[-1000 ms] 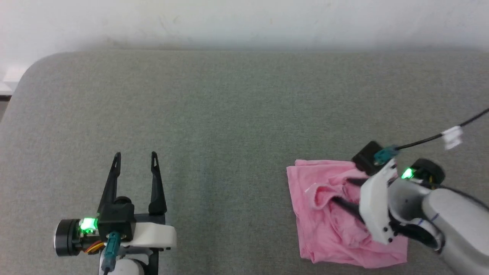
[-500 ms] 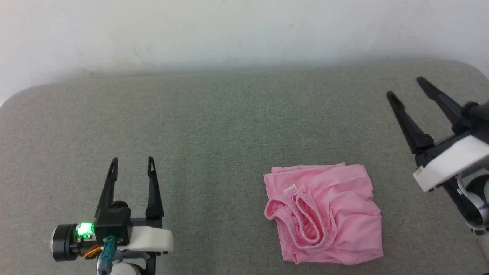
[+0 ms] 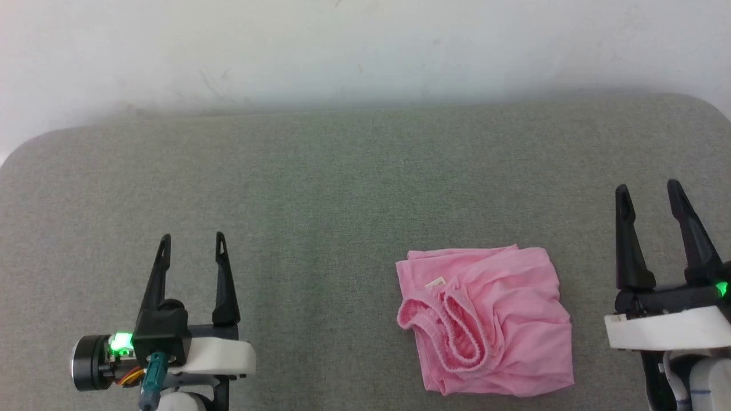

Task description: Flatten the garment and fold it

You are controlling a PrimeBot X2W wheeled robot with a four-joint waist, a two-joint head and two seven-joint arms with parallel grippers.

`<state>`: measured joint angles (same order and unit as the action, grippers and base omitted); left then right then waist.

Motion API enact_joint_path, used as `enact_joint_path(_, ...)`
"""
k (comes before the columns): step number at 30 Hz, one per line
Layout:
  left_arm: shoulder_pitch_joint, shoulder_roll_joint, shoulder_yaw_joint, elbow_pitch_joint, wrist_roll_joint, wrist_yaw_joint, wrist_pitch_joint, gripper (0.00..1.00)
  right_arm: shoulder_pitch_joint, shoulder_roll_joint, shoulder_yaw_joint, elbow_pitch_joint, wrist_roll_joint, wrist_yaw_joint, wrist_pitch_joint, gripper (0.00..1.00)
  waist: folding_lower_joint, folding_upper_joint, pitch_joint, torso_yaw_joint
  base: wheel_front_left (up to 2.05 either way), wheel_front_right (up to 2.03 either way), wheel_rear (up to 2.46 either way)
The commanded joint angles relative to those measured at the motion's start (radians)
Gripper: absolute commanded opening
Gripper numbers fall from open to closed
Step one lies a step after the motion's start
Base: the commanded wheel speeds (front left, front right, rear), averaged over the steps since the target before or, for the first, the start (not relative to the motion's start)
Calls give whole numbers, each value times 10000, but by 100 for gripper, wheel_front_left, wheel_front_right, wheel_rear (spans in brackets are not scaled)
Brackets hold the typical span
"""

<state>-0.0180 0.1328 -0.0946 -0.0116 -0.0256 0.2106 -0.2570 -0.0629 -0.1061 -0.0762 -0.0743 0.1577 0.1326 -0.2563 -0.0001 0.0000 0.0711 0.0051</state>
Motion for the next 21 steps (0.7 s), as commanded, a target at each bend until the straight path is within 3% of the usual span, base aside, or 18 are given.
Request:
enact_joint_path(1, 139, -29, 74, -39, 15, -74, -47, 100, 218, 155, -127, -215, -77, -19, -50, 100, 1, 0, 9, 16, 0, 0, 0)
enact_joint_path(7, 244, -43, 157, -79, 42, -117, -47, 100, -203, 208, -541, -933, -60, -19, -53, 100, 1, 0, -3, 11, 0, 0, 0)
enact_joint_path(11, 249, -62, 172, -103, 67, -145, -47, 100, -1100, -741, -459, -735, 137, -19, 155, 100, 1, 0, 6, 51, 0, 0, 0)
enact_joint_path(13, 260, -79, 172, -104, 76, -152, -47, 100, -1486, -1495, 89, -413, 328, -19, 1116, 100, 1, 0, 3, 76, 0, 0, 0)
enact_joint_path(14, 260, -79, 172, -104, 76, -152, -47, 100, -1486, -1495, 89, -413, 328, -19, 1116, 100, 1, 0, 3, 76, 0, 0, 0)
enact_joint_path(21, 257, -160, 104, -125, 99, -195, -47, 100, -2643, -3921, 2366, 676, 2522, -19, 6156, 100, 1, 0, 166, 266, 0, 0, 0)
